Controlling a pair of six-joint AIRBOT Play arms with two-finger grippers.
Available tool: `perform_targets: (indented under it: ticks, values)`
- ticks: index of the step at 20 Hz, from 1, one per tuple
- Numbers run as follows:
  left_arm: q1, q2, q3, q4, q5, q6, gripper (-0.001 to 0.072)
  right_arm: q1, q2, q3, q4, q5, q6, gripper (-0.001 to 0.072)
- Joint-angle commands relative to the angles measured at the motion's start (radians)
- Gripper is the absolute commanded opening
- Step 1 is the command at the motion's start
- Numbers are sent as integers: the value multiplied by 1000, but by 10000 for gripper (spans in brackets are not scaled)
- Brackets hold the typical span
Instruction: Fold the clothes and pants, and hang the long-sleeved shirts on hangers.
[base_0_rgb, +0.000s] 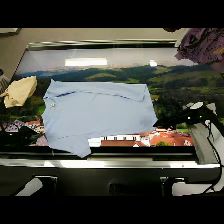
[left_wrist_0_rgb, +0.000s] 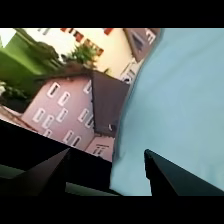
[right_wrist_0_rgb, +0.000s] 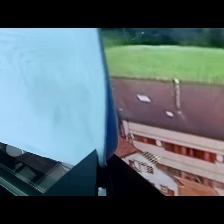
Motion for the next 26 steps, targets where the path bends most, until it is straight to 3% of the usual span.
perform_targets:
  ticks: [1,10,15,17,20,21,23,26]
  values:
    - [0,-2,-119,-95,20,115,539,3,27,1,14,16,11,37]
    - [-9,-2,-189,-153,76,166,535,3,27,1,14,10,11,37]
    - [-91,-4,-189,-152,156,163,530,3,27,1,14,17,11,37]
    - [-115,-27,-189,-152,167,155,433,3,27,1,14,20,12,37]
    - [-146,-85,-189,-153,166,147,430,3,27,1,14,27,16,37]
    - [-161,-104,-188,-153,166,147,345,3,27,1,14,32,16,37]
    - [-185,-126,-183,-155,167,148,54,3,27,1,14,48,17,36]
    - [-212,-124,-122,-190,159,144,23,14,48,1,25,63,18,35]
